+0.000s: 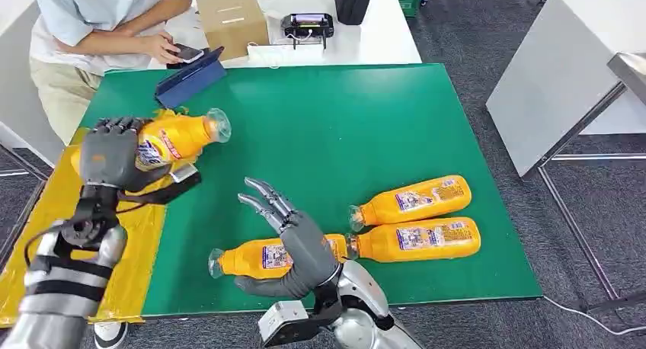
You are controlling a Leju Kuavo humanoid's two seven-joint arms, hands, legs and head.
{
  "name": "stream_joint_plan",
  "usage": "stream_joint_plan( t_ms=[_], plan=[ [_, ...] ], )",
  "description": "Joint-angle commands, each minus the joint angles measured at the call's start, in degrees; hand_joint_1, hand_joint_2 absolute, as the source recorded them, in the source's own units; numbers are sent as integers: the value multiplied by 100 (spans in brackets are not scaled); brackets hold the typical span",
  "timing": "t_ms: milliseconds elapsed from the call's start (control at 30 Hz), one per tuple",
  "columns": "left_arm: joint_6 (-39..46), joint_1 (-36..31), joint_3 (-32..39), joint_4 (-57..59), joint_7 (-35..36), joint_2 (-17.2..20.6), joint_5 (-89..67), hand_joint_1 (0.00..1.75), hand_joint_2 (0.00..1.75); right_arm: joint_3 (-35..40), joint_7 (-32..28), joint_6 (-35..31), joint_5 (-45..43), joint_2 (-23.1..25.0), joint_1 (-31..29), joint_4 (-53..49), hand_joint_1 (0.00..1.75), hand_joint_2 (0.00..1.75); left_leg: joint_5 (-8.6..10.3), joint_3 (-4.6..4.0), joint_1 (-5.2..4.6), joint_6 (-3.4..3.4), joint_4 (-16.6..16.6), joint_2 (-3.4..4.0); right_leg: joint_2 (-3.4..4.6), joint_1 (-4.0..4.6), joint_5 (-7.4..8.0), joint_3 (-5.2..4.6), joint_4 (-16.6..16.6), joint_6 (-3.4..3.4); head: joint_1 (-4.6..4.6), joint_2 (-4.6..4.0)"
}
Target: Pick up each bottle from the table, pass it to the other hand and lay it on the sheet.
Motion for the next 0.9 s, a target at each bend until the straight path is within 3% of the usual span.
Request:
stream_joint_plan(
  t_ms=[33,167,333,467,767,800,900],
  plan=[
    [-140,-1419,-194,2325,-4,498,-18,175,175,-94,46,56,35,-193,-130,-105,0,175,-3,8,7,-3,1,-14,5,3,-5,14,-1,-4,-7,0],
    [-808,-1988,-670,3623,285,580,-76,175,175,116,230,124,344,-234,-380,129,0,175,-3,4,7,-2,2,-20,0,2,-7,16,2,-4,-2,0],
    [-1083,-2216,-470,5014,279,471,195,175,175,278,626,106,834,-266,-612,556,0,175,-3,12,5,-4,-4,-11,12,1,-4,21,-4,-5,-4,0],
    [-1455,-2081,-222,5128,28,440,639,175,175,347,1185,49,1438,-272,-858,1065,0,175,-7,19,8,-6,-5,-7,23,3,-5,28,-7,-6,-2,0],
    [-1667,-1789,-198,5017,-382,374,1097,175,175,329,1679,-51,1890,-250,-1061,1512,0,175,-4,10,7,-5,-4,-14,13,2,-5,23,-6,-4,-2,0],
    [-1656,-1744,-240,4994,-374,393,1102,12,175,344,1847,-96,2088,-240,-1118,1620,0,175,-8,19,11,-7,-3,-19,17,5,-8,35,-8,-6,0,0],
    [-1441,-1584,-238,4912,-361,408,1197,0,175,402,2126,-42,2384,-215,-1239,1835,0,175,-8,19,10,-7,-4,-12,24,4,-7,33,-7,-6,0,0]
  ],
)
